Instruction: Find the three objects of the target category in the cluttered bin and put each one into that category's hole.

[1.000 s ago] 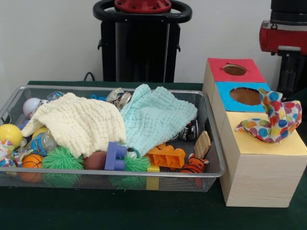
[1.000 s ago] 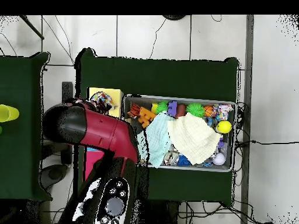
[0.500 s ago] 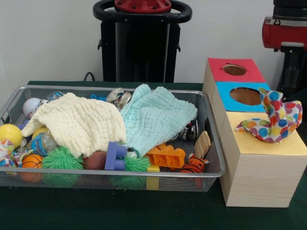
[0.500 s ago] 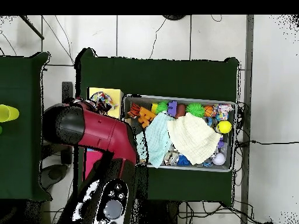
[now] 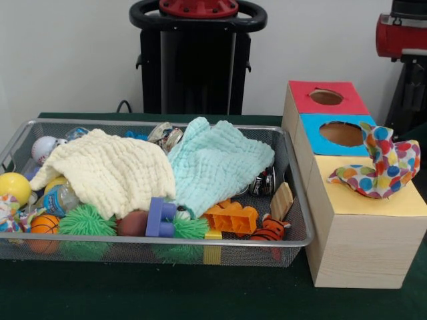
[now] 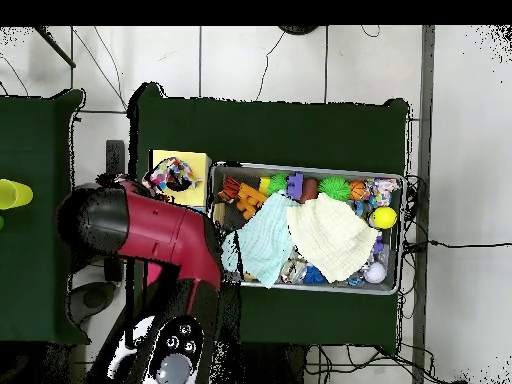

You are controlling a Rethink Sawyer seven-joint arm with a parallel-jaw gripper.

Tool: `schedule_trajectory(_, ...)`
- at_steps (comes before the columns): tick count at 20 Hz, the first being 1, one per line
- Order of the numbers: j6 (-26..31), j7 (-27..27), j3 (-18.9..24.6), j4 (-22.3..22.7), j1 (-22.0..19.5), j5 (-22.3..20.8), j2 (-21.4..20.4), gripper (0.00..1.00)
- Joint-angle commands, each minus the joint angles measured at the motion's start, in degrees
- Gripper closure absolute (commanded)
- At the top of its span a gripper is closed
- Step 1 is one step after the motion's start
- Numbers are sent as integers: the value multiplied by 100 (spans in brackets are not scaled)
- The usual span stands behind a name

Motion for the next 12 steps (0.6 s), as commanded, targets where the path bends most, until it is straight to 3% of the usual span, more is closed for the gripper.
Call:
schedule_trajectory(1, 1115, 1443, 6, -267, -35, -240, -79, 100)
schedule_trajectory(9, -23, 966, 224, -382, -336, -204, 256, 100)
schedule_trajectory(12, -706, 872, 352, -396, -444, -190, 344, 100)
